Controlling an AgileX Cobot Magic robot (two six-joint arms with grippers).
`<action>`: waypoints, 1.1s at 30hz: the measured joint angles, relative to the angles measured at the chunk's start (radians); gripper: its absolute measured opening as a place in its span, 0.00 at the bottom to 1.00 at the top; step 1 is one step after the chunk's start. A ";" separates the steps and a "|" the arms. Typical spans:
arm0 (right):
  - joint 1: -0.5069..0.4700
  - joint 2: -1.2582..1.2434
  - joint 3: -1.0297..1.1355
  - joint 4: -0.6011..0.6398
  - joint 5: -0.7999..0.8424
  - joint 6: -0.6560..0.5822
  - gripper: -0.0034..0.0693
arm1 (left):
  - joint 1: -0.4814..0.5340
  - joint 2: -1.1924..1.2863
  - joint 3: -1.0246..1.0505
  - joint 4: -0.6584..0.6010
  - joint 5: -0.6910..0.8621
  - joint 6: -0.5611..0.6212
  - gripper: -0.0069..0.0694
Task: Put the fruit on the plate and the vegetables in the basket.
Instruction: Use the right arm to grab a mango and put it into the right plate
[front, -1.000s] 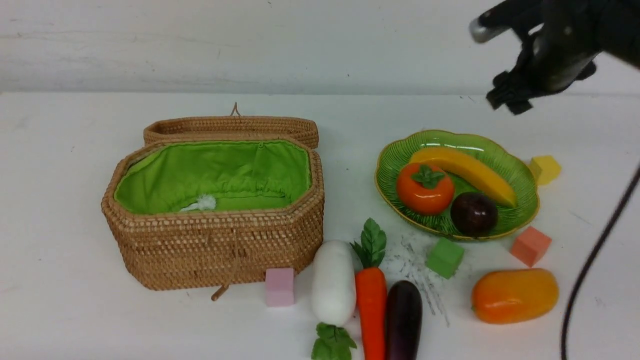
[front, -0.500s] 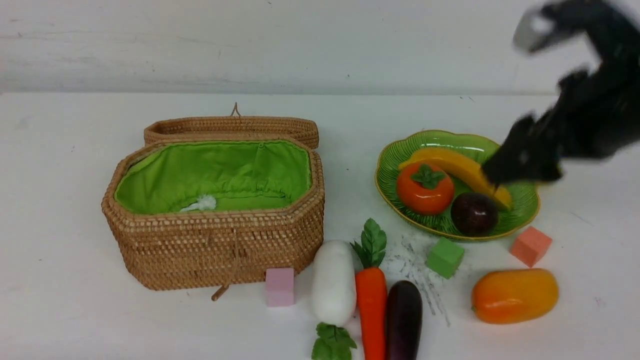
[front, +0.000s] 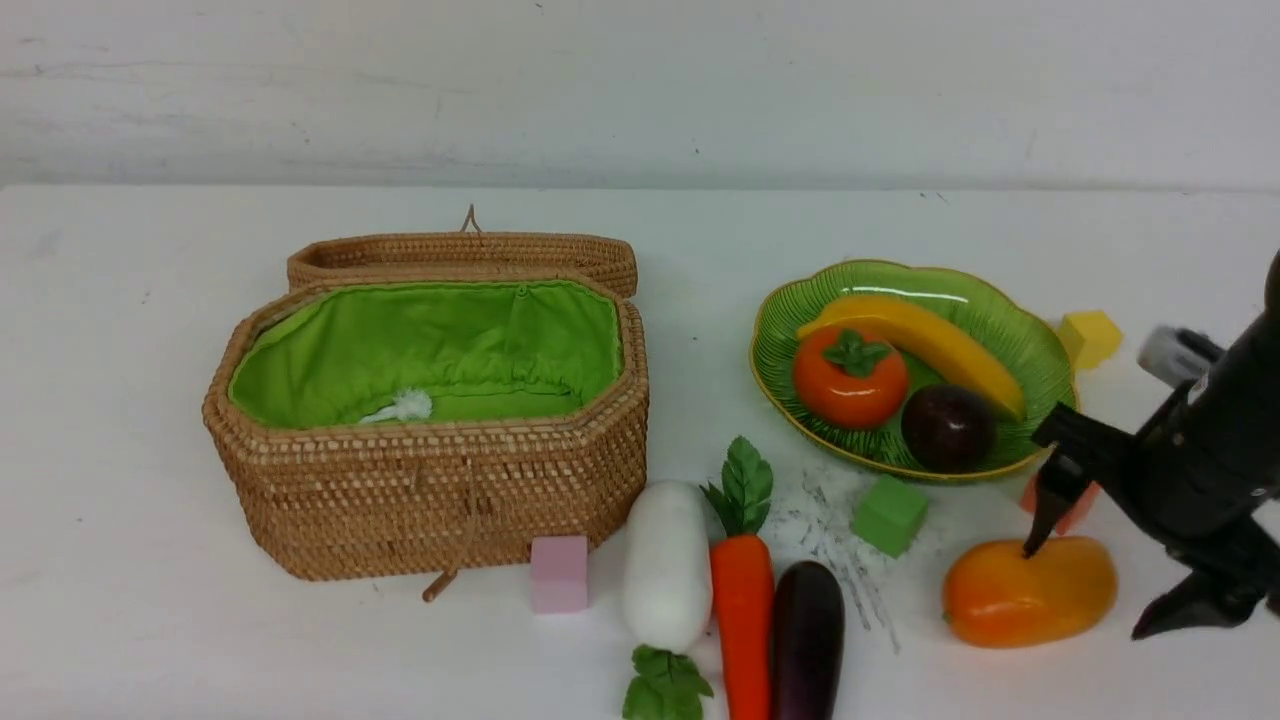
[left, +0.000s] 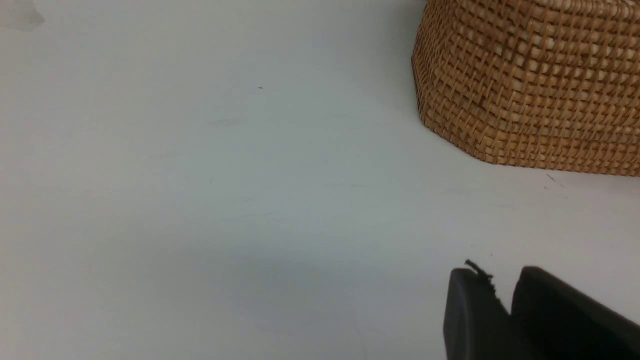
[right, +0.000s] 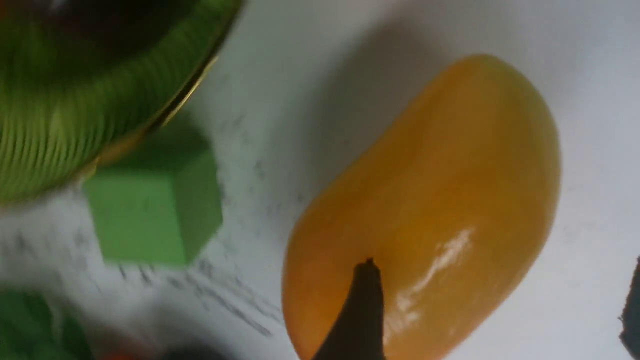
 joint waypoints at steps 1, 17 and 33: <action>-0.001 0.009 0.000 0.011 -0.010 0.072 0.94 | 0.000 0.000 0.000 0.000 0.000 0.000 0.26; 0.082 0.081 0.000 -0.089 -0.103 0.461 0.87 | 0.000 0.000 0.000 0.057 0.000 0.000 0.28; 0.085 -0.096 -0.088 -0.213 -0.246 -0.072 0.84 | 0.000 0.000 0.000 0.059 0.000 0.000 0.30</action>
